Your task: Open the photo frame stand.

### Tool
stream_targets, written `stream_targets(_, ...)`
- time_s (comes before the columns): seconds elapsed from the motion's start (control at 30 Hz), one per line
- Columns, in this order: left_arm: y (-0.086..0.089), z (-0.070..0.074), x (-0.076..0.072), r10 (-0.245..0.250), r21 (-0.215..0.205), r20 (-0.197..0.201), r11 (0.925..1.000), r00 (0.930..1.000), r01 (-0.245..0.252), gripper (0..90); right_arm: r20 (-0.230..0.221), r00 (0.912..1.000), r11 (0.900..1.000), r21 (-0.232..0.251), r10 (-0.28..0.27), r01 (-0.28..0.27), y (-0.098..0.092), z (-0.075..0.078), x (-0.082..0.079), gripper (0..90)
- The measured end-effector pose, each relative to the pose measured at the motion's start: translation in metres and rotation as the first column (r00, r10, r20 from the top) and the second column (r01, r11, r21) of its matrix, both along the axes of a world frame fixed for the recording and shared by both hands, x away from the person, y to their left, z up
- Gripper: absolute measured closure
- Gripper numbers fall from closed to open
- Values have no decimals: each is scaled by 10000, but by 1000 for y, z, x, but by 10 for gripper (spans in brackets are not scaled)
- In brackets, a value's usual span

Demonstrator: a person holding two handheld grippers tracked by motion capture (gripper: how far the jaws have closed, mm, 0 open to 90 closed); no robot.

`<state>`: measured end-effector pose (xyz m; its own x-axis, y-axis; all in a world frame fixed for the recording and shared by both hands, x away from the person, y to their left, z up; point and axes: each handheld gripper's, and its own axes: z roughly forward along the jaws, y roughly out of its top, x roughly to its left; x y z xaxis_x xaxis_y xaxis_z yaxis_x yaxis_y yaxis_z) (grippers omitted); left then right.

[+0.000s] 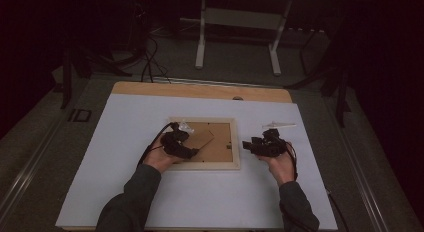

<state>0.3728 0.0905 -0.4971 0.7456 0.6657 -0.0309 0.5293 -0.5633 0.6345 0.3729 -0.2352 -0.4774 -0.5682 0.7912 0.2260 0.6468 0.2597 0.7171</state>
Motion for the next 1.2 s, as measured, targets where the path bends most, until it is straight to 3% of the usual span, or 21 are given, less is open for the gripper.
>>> stream_targets(0.37,-2,2,-9,-10,163,681,9999,9977,-1,397,45,9999,9999,-12,142,-142,2,9,9,500)
stream_targets(0.67,-5,4,-22,-67,402,1627,9992,9866,1,396,13,9995,9987,-408,301,-300,16,13,21,534)
stream_targets(1.03,-5,3,-27,-29,384,1921,9993,9814,-45,397,-317,9995,9998,-181,-18,13,18,9,33,574)
stream_targets(1.17,-6,3,-30,-37,405,2125,9992,9771,-50,397,-438,9990,9999,-76,-78,75,21,8,37,576)
stream_targets(1.2,-6,3,-32,-70,465,2288,9989,9735,-37,397,-482,9988,10000,-65,-68,65,22,8,39,576)
